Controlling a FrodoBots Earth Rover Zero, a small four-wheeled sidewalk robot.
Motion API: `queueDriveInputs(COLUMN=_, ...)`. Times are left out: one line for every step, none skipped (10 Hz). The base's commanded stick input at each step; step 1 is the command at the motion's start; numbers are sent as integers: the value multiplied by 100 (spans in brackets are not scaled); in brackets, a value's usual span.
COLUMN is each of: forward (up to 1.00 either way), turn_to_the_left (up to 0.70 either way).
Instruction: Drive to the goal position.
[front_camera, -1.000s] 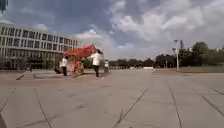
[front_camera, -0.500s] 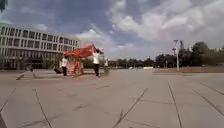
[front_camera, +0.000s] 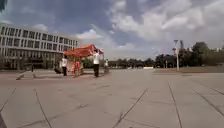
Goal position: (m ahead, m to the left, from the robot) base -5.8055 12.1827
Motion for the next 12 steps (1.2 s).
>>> queueDriveInputs(forward=0, turn_to_the_left=0)
queueDriveInputs(forward=0, turn_to_the_left=0)
queueDriveInputs(forward=0, turn_to_the_left=19)
queueDriveInputs(forward=0, turn_to_the_left=54)
queueDriveInputs(forward=0, turn_to_the_left=100)
queueDriveInputs(forward=0, turn_to_the_left=100)
queueDriveInputs(forward=0, turn_to_the_left=100)
queueDriveInputs(forward=0, turn_to_the_left=74)
queueDriveInputs(forward=0, turn_to_the_left=3)
queueDriveInputs(forward=0, turn_to_the_left=0)
queueDriveInputs(forward=0, turn_to_the_left=0)
queueDriveInputs(forward=0, turn_to_the_left=0)
